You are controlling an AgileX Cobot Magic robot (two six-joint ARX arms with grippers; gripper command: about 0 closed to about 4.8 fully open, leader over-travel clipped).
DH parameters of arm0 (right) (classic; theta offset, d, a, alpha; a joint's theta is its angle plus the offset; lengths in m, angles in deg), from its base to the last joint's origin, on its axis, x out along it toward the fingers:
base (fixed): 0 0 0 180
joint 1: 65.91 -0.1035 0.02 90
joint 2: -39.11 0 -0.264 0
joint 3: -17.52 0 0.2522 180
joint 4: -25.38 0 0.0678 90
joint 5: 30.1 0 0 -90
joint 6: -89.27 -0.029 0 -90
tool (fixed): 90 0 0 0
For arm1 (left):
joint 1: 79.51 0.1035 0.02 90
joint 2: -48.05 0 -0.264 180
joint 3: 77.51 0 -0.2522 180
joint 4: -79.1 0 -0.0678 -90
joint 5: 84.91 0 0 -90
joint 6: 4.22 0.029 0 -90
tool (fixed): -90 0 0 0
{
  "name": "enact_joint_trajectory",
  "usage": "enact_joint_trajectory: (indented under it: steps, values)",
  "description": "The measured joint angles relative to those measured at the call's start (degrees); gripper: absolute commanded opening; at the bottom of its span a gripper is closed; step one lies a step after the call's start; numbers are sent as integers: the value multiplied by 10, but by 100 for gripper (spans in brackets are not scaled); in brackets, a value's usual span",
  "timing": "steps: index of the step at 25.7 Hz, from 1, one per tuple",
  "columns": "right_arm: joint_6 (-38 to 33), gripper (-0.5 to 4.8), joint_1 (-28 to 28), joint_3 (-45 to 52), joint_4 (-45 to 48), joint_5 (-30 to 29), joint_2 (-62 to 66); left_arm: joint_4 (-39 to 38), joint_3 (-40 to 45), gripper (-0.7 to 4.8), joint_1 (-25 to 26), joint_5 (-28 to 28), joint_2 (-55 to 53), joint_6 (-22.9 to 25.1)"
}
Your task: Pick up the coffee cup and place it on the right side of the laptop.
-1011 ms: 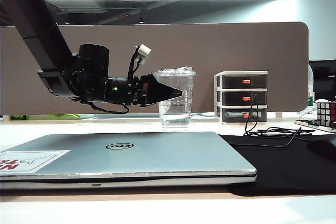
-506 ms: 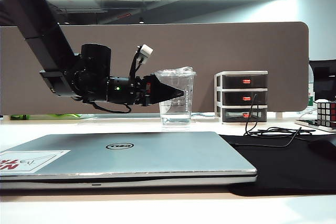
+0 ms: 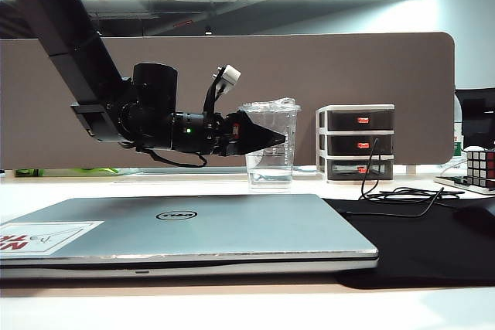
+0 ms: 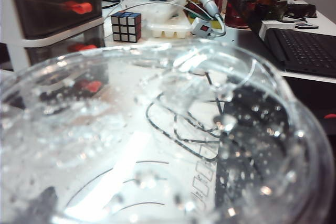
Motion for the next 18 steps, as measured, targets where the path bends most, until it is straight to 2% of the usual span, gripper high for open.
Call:
enact_joint_trajectory:
  steps: [5, 9, 12, 18]
  values:
    - [0, -1, 0, 0, 0, 0, 0, 7, 0, 479, 1, -3, 0, 7]
    - [0, -1, 0, 0, 0, 0, 0, 14, 0, 452, 1, -3, 0, 11]
    - [0, -1, 0, 0, 0, 0, 0, 23, 0, 329, 1, -3, 0, 11]
    - [0, -1, 0, 0, 0, 0, 0, 25, 0, 325, 1, -3, 0, 10]
